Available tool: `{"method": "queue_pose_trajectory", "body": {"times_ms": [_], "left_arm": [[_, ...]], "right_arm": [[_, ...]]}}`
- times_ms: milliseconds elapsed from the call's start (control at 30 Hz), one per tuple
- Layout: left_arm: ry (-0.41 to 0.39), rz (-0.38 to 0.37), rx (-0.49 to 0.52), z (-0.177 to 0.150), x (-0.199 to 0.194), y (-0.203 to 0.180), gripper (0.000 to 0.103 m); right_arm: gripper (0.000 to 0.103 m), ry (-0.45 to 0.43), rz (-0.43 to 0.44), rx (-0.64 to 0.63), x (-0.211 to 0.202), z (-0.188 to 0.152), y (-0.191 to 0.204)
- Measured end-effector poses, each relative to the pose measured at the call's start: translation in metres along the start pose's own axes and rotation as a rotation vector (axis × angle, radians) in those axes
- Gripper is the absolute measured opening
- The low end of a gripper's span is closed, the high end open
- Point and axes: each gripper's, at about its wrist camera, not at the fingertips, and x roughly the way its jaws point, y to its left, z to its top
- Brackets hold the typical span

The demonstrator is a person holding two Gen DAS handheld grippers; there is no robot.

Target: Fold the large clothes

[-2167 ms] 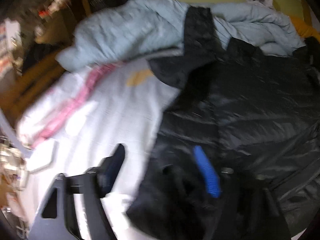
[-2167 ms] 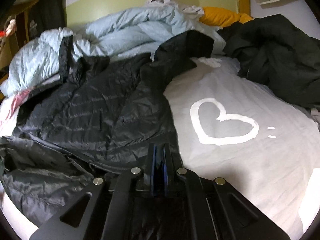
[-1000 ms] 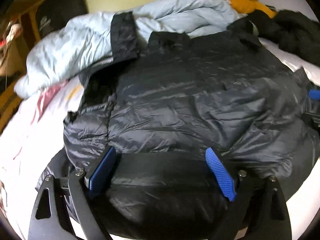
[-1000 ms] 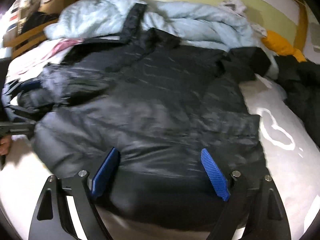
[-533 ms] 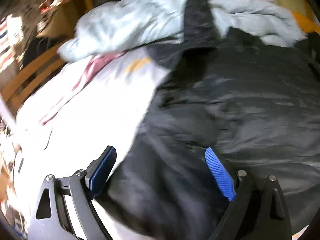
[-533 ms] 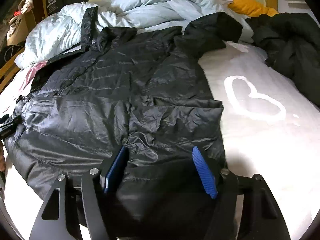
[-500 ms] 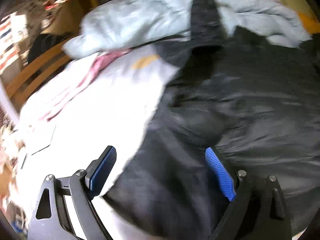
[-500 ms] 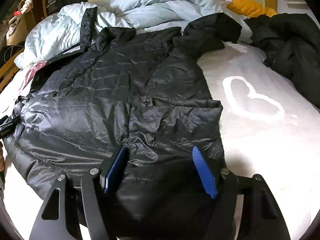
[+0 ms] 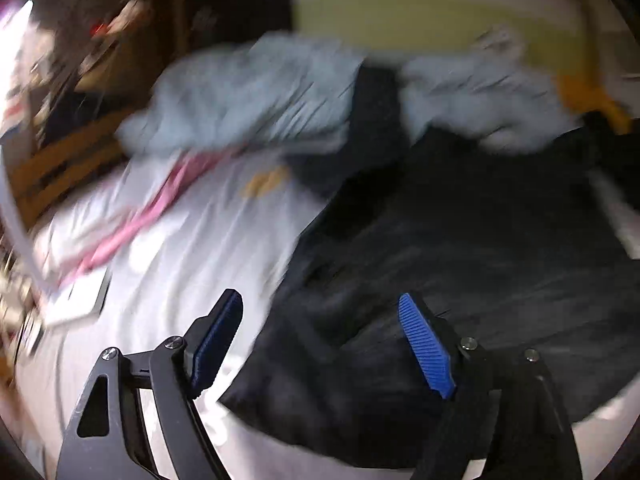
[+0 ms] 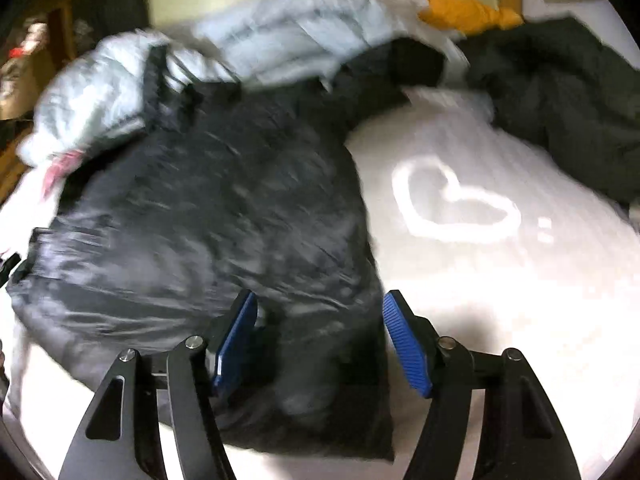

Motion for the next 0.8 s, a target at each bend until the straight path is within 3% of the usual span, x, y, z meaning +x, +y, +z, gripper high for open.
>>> {"method": "queue_pose_trajectory", "body": {"times_ms": [133,267,367,467,533,800], "left_arm": [[-0.021,-0.138,0.05,0.001,-0.01,-0.018,0.08],[0.068,-0.102,0.091,-0.009,0.023,-0.031,0.08],[0.147,-0.064,0.065,-0.014,0.055,-0.027,0.08],[0.209,0.027,0.046,-0.024,0.08,-0.017,0.08],[0.249,0.015,-0.001,-0.031,0.09,-0.009,0.083],[0.265,0.018,-0.005,-0.035,0.093,-0.009,0.087]], "right_arm": [[0.068,-0.08,0.057,-0.04,-0.018,0.008,0.014],[0.062,-0.061,0.139,-0.041,0.001,0.012,0.02],[0.062,-0.011,0.115,-0.047,0.026,0.012,0.021],[0.061,0.043,0.056,-0.037,0.05,0.005,0.014],[0.06,0.057,0.057,0.0,0.058,0.001,0.008],[0.063,0.039,0.004,-0.018,0.059,-0.006,0.014]]}}
